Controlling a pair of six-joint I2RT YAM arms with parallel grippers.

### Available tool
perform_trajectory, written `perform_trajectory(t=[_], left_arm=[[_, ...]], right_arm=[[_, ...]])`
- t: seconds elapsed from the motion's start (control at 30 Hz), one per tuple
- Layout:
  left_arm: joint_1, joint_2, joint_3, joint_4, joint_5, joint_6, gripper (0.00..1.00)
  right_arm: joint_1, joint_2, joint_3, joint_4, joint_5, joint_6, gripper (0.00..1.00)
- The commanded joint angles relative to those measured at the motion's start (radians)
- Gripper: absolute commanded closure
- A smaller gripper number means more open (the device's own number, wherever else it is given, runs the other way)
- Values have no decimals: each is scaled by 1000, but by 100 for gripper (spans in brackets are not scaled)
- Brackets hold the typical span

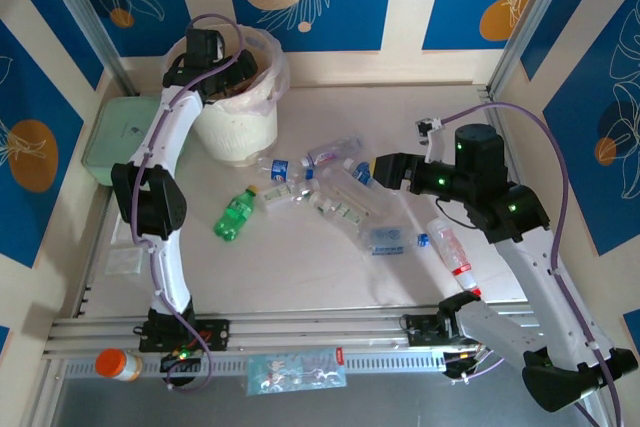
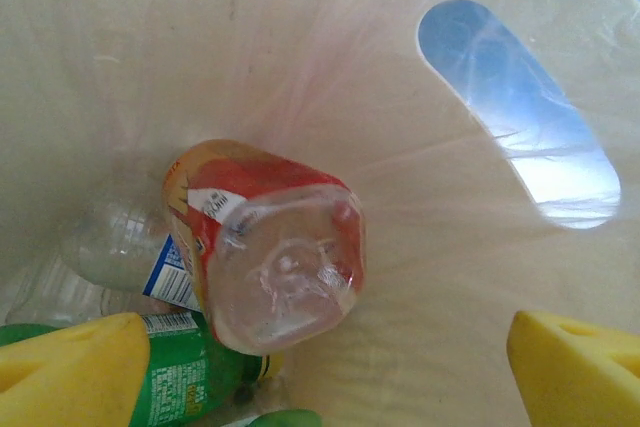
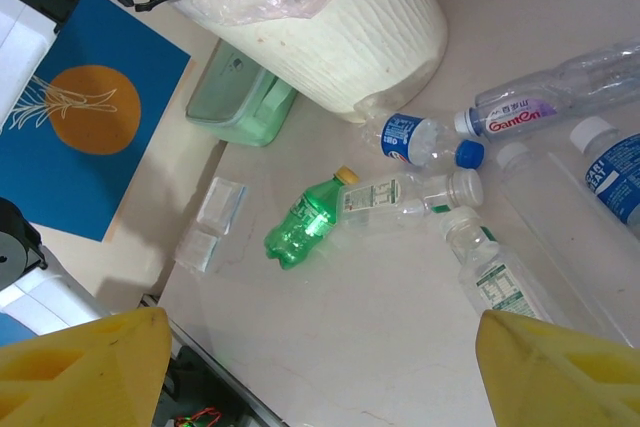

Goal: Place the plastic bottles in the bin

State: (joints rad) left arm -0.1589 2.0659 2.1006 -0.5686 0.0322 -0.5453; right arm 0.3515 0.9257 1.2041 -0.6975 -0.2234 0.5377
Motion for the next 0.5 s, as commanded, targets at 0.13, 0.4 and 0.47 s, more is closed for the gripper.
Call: perform_trajectory(t=[0.13,0.4,0.47], left_arm=[[15,-92,24,-24,67,19,5],[-6,-294,-53,-1,100,29,6],[-20,-370,-111,4,94,39,6]], right_arm=[[-16,-24,27,-26,-36,-13,20],[-14,-49,10,-26,-39,6,20],[-13,-54,0,-25,-42,15,20]])
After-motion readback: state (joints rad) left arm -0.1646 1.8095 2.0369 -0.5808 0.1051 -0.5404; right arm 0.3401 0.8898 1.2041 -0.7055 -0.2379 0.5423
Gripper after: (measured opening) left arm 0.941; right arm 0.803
